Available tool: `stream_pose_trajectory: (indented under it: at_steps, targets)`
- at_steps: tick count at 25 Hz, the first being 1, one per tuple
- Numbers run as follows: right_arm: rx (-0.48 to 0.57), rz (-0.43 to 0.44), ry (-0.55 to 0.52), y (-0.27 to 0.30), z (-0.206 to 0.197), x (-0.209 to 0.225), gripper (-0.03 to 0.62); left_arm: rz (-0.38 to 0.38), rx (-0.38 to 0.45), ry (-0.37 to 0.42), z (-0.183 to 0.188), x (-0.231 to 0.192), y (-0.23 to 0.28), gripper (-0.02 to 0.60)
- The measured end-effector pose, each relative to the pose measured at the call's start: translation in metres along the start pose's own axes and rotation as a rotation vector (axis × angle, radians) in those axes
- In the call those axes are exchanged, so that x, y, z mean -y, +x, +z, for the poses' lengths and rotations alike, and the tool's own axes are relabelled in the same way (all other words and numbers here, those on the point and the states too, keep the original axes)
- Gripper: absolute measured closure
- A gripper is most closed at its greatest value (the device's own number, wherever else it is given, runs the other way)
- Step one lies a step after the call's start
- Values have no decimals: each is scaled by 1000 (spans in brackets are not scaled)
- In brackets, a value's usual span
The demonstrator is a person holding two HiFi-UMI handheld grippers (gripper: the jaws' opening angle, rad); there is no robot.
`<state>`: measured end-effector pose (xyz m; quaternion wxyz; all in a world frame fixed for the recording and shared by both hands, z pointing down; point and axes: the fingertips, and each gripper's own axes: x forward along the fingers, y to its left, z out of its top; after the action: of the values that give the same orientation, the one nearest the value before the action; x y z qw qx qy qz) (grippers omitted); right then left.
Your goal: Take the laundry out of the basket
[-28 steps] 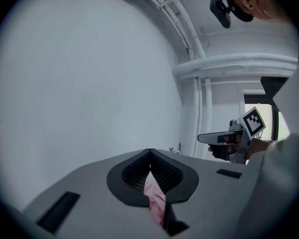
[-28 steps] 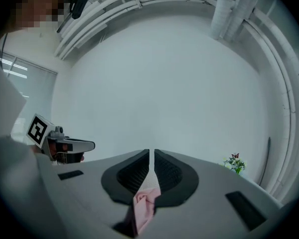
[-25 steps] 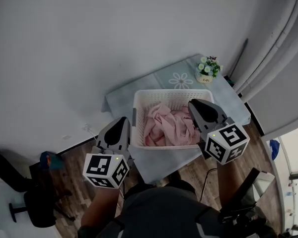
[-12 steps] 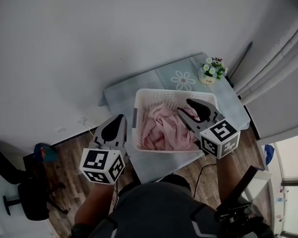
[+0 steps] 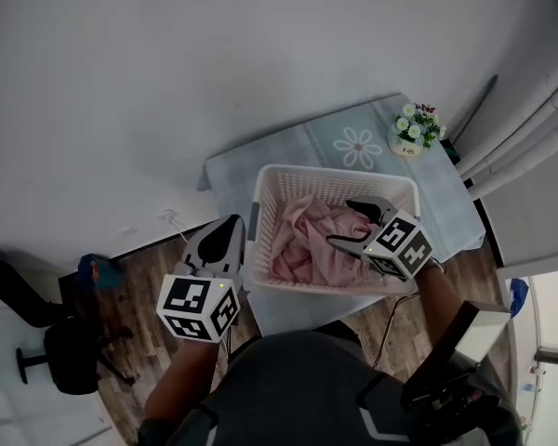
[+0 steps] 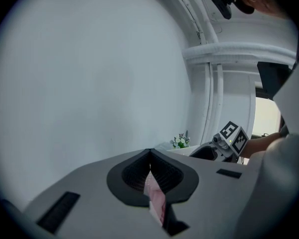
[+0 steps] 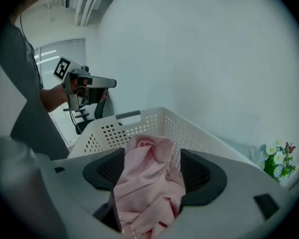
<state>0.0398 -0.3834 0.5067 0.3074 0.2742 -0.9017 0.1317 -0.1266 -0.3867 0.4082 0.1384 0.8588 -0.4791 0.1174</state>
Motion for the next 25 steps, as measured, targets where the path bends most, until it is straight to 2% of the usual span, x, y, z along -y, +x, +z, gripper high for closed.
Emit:
stream_pose_trajectory:
  at_steps: [5,8,11,14,16,21,25]
  targets:
    - [-128,89,6,17,-29,-2,155,28,4,-3,0,-2,0,572]
    - [-182,144,-26,23,-33,-7,124,36,10,-9,1,-1,-1,572]
    - [-256,209,-69,27,-43,-15,111,44,18,-12,2,-1,-4,572]
    - [-377,267,-229,36,-62,-26,89,61,20,-23,0,-5,-8,572]
    - [-435,288,-292,45,-74,-29,86,72,19,-32,-2,-8,-10,572]
    - [-592,278,-387,62,-103,-26,83,103,26,-38,-4,-14,-21,572]
    - [-671,306,-376,71,-131,-25,83,115,26,-47,-9,-14,-27,572]
